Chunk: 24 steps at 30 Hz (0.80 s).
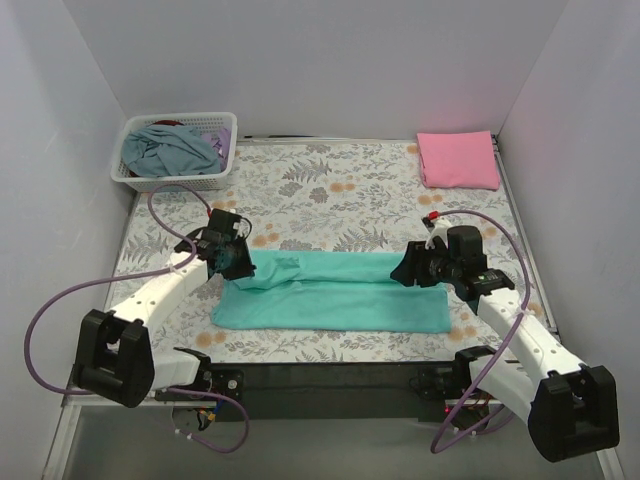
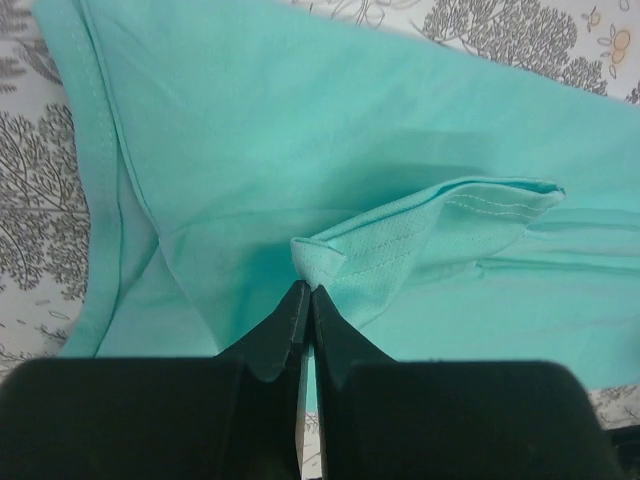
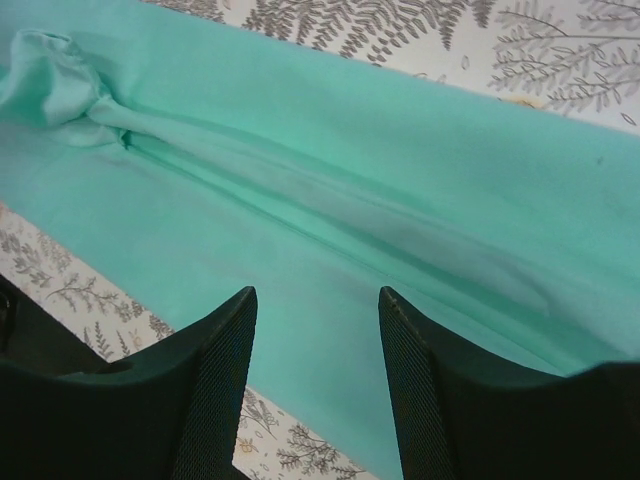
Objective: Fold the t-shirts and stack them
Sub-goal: Fold the tshirt
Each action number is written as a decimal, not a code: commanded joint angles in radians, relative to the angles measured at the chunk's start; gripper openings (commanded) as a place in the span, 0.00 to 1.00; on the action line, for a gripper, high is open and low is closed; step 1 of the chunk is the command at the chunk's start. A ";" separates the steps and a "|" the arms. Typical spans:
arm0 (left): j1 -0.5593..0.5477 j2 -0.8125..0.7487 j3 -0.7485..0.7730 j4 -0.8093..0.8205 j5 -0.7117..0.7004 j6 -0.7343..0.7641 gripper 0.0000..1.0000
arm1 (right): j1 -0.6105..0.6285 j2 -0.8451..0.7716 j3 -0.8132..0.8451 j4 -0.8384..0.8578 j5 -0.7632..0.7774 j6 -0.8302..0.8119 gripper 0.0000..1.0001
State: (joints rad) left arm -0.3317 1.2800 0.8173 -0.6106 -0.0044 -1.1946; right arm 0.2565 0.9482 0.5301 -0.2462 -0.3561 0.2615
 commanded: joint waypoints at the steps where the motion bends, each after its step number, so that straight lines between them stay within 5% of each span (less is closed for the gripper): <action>1: -0.006 -0.079 -0.038 -0.015 0.094 -0.080 0.00 | 0.030 0.036 0.067 0.109 -0.073 0.025 0.58; 11: -0.006 -0.062 -0.073 -0.117 0.115 -0.175 0.11 | 0.214 0.259 0.183 0.309 -0.083 0.107 0.59; 24: -0.004 -0.211 -0.129 -0.173 0.050 -0.229 0.16 | 0.447 0.805 0.530 0.421 -0.138 0.143 0.56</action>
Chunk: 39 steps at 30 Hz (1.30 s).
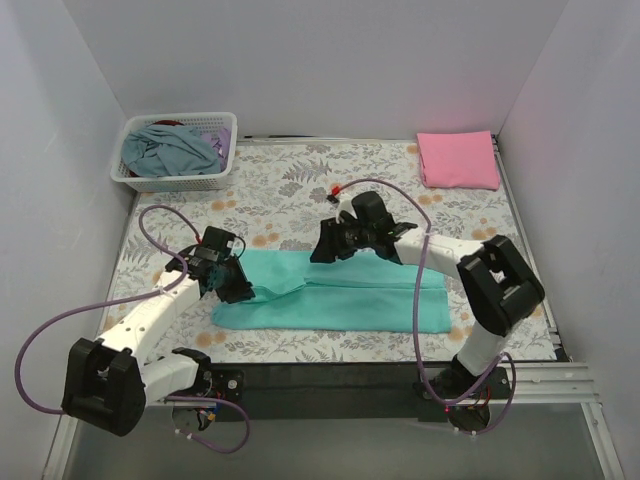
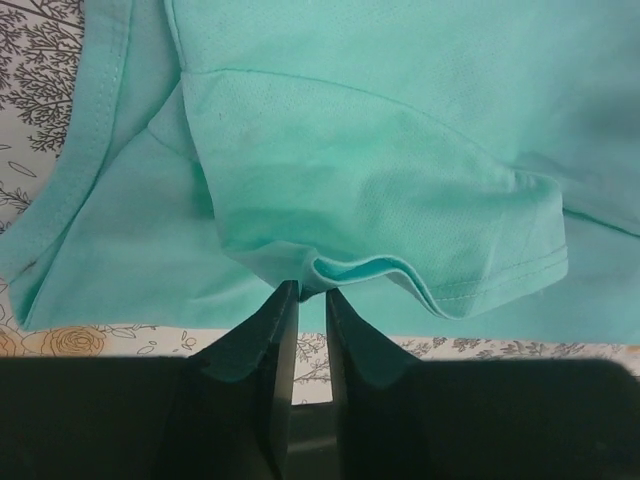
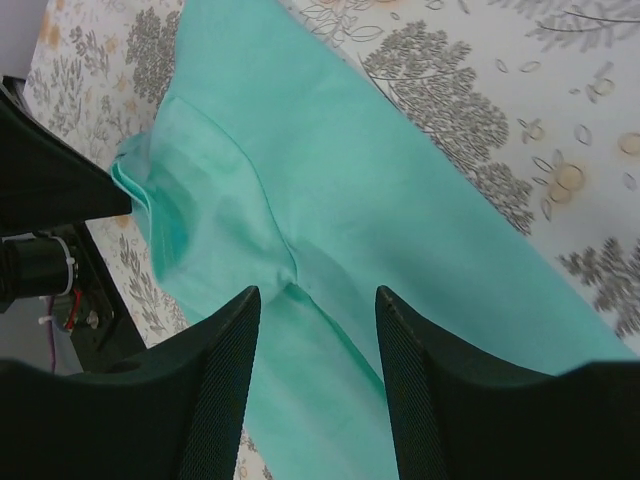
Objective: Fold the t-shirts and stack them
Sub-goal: Fold the tshirt
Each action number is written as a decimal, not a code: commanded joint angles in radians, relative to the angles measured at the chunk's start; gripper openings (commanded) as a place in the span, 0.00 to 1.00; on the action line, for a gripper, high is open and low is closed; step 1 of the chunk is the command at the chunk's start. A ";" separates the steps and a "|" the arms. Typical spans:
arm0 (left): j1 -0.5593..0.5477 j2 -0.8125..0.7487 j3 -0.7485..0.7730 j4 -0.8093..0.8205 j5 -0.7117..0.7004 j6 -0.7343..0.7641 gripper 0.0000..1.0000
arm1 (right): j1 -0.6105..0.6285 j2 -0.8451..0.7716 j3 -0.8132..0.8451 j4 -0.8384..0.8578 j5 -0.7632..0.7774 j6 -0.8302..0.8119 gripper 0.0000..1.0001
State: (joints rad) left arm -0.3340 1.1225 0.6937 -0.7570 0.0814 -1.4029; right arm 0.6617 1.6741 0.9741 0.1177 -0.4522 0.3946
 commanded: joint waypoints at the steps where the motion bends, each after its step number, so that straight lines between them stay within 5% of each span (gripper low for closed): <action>1: -0.002 -0.065 -0.003 -0.034 -0.051 -0.021 0.19 | 0.055 0.102 0.127 0.057 -0.063 0.012 0.56; 5: -0.002 -0.150 0.013 -0.042 -0.042 -0.018 0.50 | 0.128 0.177 0.182 0.057 -0.098 0.007 0.54; 7: -0.002 -0.194 0.020 -0.042 -0.038 -0.021 0.55 | 0.154 0.199 0.187 0.056 -0.120 0.001 0.53; 21: -0.002 -0.101 0.030 0.064 -0.002 -0.031 0.52 | 0.184 0.155 0.077 -0.094 -0.184 -0.042 0.49; 31: -0.003 0.003 0.029 0.117 -0.014 -0.013 0.52 | 0.110 -0.019 0.058 -0.151 0.059 -0.079 0.48; 39: -0.002 -0.050 -0.023 0.116 -0.034 -0.041 0.51 | 0.076 0.067 -0.003 -0.151 0.026 -0.050 0.48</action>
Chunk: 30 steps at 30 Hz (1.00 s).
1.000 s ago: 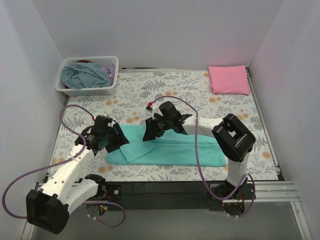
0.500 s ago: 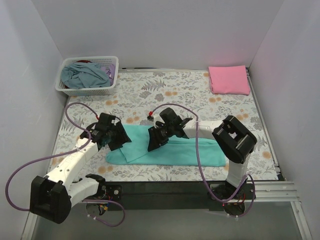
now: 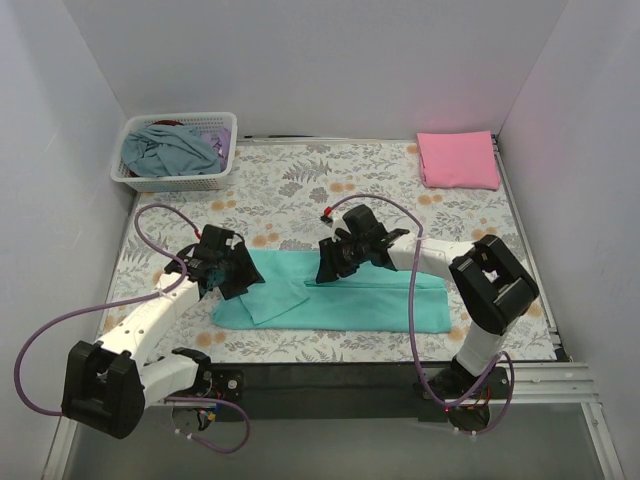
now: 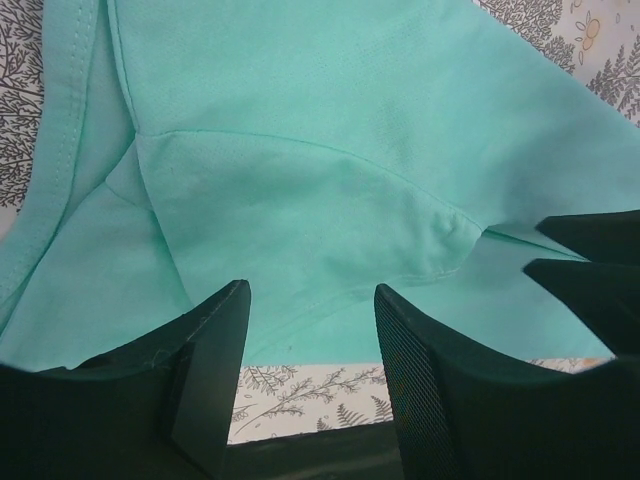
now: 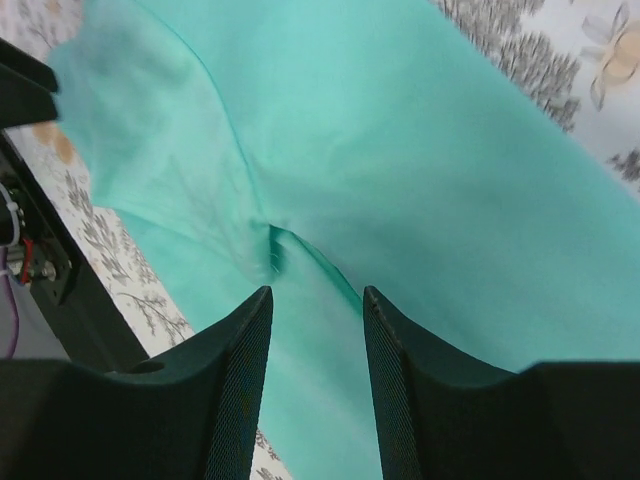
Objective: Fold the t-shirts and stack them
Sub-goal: Fold the tshirt
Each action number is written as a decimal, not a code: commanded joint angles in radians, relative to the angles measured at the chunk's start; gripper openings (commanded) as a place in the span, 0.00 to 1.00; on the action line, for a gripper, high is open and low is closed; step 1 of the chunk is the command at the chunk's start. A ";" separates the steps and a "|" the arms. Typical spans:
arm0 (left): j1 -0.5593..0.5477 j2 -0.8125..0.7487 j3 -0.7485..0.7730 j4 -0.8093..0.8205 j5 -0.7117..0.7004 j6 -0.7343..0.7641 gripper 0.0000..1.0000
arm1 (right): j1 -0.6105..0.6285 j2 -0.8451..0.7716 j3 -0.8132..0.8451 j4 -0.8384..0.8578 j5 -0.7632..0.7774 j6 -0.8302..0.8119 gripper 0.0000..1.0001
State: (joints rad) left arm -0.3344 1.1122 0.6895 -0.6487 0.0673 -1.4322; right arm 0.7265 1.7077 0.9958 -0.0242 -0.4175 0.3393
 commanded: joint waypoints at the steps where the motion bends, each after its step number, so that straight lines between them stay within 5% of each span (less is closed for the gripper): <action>1: -0.002 -0.049 -0.025 0.006 -0.023 -0.014 0.51 | 0.011 0.043 -0.028 -0.011 -0.030 0.009 0.48; 9: -0.002 -0.061 -0.021 -0.012 -0.040 -0.025 0.51 | 0.011 0.007 -0.051 -0.063 -0.040 -0.008 0.48; 17: 0.000 0.011 0.051 0.001 -0.150 -0.056 0.49 | 0.013 -0.088 0.013 -0.224 0.146 -0.115 0.48; 22: 0.006 0.183 0.105 0.031 -0.202 -0.051 0.38 | 0.010 -0.129 0.004 -0.267 0.244 -0.138 0.48; 30: 0.017 0.480 0.220 0.075 -0.264 0.002 0.37 | 0.011 -0.287 -0.100 -0.280 0.365 -0.152 0.49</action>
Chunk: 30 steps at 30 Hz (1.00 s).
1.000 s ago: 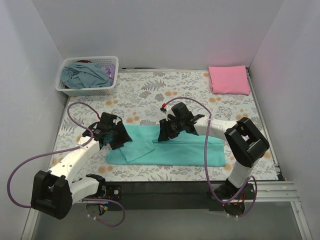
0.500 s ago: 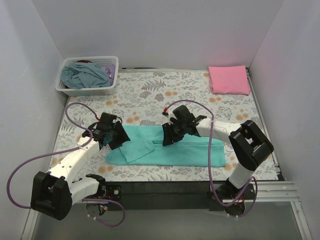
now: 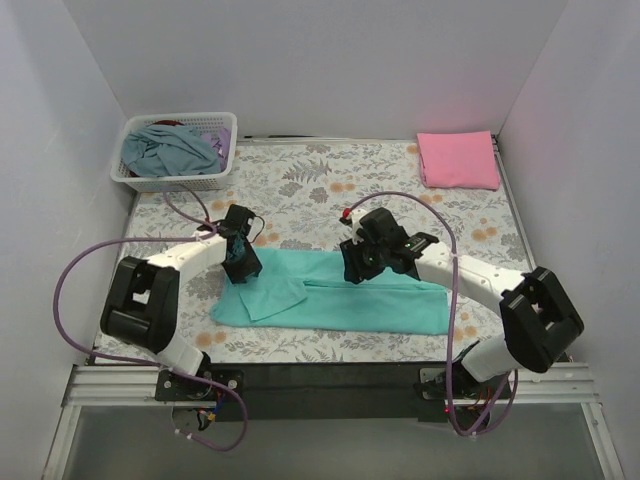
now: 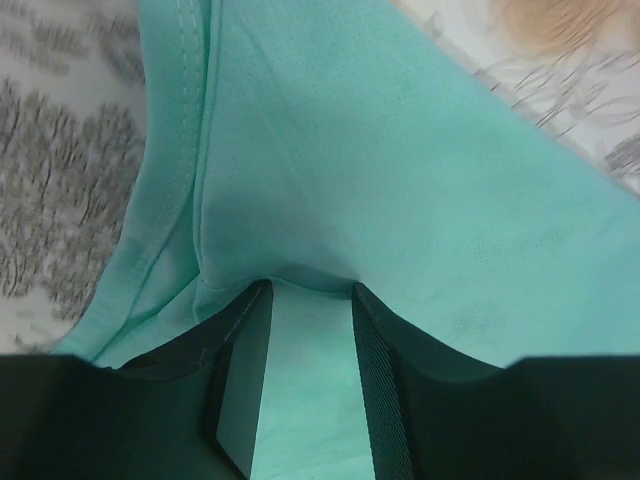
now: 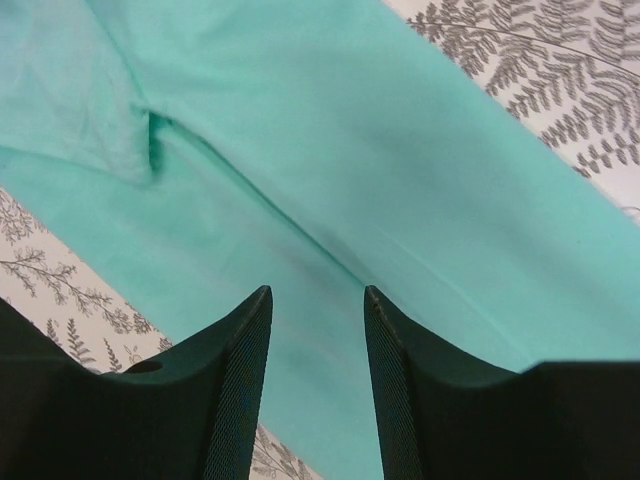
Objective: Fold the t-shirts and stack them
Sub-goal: Fold the tshirt
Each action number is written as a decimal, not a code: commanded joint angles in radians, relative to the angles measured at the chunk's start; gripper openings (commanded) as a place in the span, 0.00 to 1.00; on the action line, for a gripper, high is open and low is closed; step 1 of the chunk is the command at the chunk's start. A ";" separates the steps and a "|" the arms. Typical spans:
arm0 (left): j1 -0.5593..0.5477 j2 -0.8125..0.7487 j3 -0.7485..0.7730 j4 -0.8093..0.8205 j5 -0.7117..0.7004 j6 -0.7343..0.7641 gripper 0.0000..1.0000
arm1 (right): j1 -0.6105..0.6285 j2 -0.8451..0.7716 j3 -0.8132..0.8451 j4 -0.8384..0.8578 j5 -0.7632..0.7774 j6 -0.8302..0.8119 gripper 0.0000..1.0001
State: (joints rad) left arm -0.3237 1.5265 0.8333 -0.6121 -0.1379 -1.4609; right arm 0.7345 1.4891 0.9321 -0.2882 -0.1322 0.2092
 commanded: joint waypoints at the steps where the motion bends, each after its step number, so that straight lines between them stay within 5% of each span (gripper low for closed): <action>1: 0.006 0.101 0.099 0.041 -0.058 0.051 0.37 | 0.002 -0.082 -0.044 -0.017 0.086 -0.025 0.49; 9: -0.052 0.507 0.543 0.127 0.009 0.249 0.44 | 0.003 -0.170 -0.102 0.003 0.068 -0.047 0.49; 16: -0.146 0.530 0.819 0.156 0.023 0.307 0.55 | -0.003 -0.121 -0.024 0.072 0.043 -0.096 0.50; 22: -0.109 0.224 0.658 0.183 -0.158 0.200 0.57 | -0.004 0.061 0.154 0.118 -0.006 -0.126 0.50; 30: -0.077 -0.387 0.129 0.184 -0.402 0.162 0.58 | -0.003 0.347 0.362 0.170 -0.156 -0.117 0.49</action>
State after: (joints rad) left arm -0.3882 1.2926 1.1366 -0.4061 -0.4133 -1.2812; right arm 0.7330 1.7741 1.2217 -0.1711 -0.2001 0.1005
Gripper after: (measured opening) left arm 0.579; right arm 0.493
